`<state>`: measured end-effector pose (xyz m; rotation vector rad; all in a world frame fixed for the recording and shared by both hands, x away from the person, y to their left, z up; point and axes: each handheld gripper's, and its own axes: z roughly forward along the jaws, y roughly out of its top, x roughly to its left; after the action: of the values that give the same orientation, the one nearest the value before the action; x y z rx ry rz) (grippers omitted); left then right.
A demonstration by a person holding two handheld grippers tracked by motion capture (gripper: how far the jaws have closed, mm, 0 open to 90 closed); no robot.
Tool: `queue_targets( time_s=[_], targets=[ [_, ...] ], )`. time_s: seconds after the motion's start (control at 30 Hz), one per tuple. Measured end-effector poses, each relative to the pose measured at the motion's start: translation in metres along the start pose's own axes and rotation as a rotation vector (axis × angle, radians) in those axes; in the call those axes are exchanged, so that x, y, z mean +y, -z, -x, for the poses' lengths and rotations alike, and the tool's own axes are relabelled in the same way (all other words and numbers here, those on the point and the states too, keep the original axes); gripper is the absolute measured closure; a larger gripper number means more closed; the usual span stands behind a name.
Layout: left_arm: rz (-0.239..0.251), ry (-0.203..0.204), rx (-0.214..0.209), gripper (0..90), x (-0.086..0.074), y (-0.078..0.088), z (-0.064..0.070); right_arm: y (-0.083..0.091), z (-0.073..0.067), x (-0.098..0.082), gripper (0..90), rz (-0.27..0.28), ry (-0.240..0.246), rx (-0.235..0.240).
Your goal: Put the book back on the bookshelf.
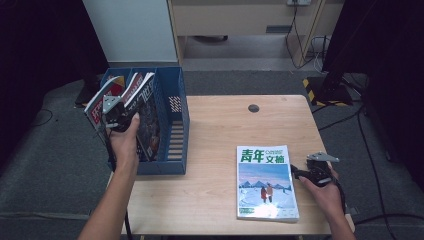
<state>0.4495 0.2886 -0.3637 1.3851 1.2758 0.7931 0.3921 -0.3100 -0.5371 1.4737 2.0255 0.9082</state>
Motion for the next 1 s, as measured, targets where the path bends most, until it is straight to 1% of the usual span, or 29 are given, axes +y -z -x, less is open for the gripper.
queue_targets(
  time_s=[0.1, 0.17, 0.27, 0.37, 0.43, 0.47, 0.57, 0.6, 0.67, 0.8, 0.87, 1.0],
  targets=[
    [-0.022, -0.013, -0.010, 78.6, -0.0004, 0.0011, -0.0003, 0.0000, -0.0001, 0.0000, 28.1, 0.000, 0.001, 0.001],
    [-0.022, -0.018, -0.011, 78.7, -0.0019, 0.0019, -0.0007, -0.0001, -0.0003, 0.0001, 28.1, 0.002, 0.000, 0.001],
    [-0.025, -0.009, -0.020, 76.7, -0.0041, 0.0025, -0.0012, -0.0002, -0.0004, 0.0001, 28.1, 0.004, 0.002, 0.002],
    [-0.024, -0.012, -0.019, 77.9, -0.0045, 0.0028, -0.0007, -0.0003, -0.0005, 0.0001, 28.0, 0.004, 0.002, 0.002],
    [-0.025, -0.020, -0.014, 80.6, -0.0044, 0.0032, -0.0001, -0.0003, -0.0005, 0.0001, 28.0, 0.004, 0.002, 0.002],
    [-0.023, -0.016, -0.018, 80.9, -0.0045, 0.0035, -0.0001, -0.0003, -0.0005, 0.0001, 28.0, 0.004, 0.002, 0.002],
    [-0.010, -0.006, -0.012, 81.7, -0.0061, 0.0041, 0.0001, -0.0003, -0.0004, 0.0001, 28.0, 0.004, 0.002, 0.002],
    [-0.002, -0.006, 0.000, 81.8, -0.0068, 0.0042, 0.0007, -0.0003, -0.0004, 0.0001, 27.9, 0.004, 0.002, 0.002],
    [0.006, -0.006, -0.001, 81.8, -0.0077, 0.0037, 0.0015, -0.0003, -0.0004, 0.0001, 28.0, 0.003, 0.002, 0.003],
    [0.045, -0.001, 0.002, 81.8, -0.0074, 0.0026, 0.0039, -0.0003, -0.0004, 0.0002, 28.0, 0.003, 0.002, 0.003],
    [0.050, 0.001, -0.001, 81.7, -0.0058, 0.0007, 0.0048, -0.0003, -0.0005, 0.0002, 28.0, 0.003, 0.002, 0.004],
    [0.053, 0.009, 0.011, 81.6, -0.0048, -0.0050, 0.0072, -0.0003, -0.0006, 0.0002, 28.1, 0.003, 0.003, 0.004]
  ],
)
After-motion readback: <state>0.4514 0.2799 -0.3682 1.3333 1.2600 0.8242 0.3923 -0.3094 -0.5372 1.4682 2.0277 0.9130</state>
